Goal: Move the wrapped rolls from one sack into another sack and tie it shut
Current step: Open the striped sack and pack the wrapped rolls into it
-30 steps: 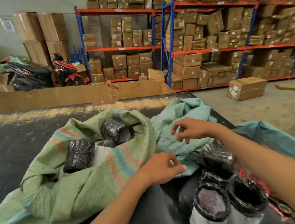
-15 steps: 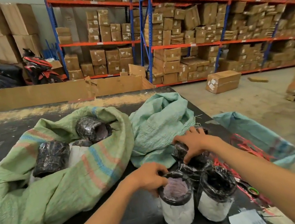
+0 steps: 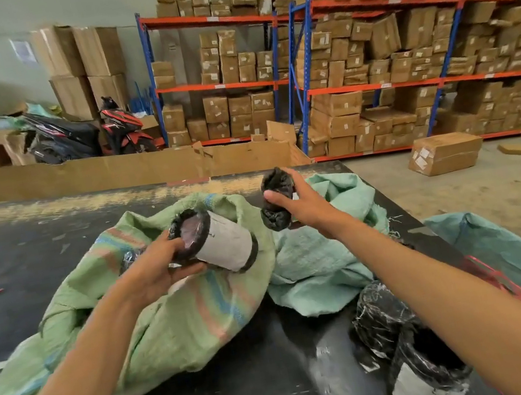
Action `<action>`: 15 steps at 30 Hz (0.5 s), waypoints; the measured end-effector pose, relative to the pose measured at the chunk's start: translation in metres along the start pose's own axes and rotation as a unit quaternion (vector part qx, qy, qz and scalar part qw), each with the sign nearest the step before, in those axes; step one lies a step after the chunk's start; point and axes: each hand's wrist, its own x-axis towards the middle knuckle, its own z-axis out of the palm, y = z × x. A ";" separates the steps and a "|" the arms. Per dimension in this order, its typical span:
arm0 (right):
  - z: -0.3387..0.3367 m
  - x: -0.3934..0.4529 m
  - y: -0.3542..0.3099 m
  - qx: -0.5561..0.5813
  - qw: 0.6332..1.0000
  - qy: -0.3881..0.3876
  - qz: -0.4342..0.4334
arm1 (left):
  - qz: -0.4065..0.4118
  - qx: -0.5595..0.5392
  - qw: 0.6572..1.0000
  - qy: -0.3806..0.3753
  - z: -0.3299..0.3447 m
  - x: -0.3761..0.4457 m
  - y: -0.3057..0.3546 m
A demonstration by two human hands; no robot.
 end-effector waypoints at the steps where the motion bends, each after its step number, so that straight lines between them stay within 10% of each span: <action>1: 0.011 0.008 -0.005 0.020 1.000 0.003 -0.011 | 0.016 -0.018 0.999 0.029 -0.008 0.000 0.006; 6: 0.068 0.042 -0.017 0.006 0.998 -0.053 -0.040 | 0.100 -0.045 0.973 0.203 -0.042 0.025 0.023; 10: 0.114 0.066 -0.007 -0.099 0.988 -0.063 -0.098 | 0.139 0.243 0.916 0.286 -0.054 0.048 0.027; 15: 0.146 0.085 0.017 -0.301 0.935 -0.080 -0.169 | 0.146 0.500 0.827 0.212 -0.064 0.076 -0.007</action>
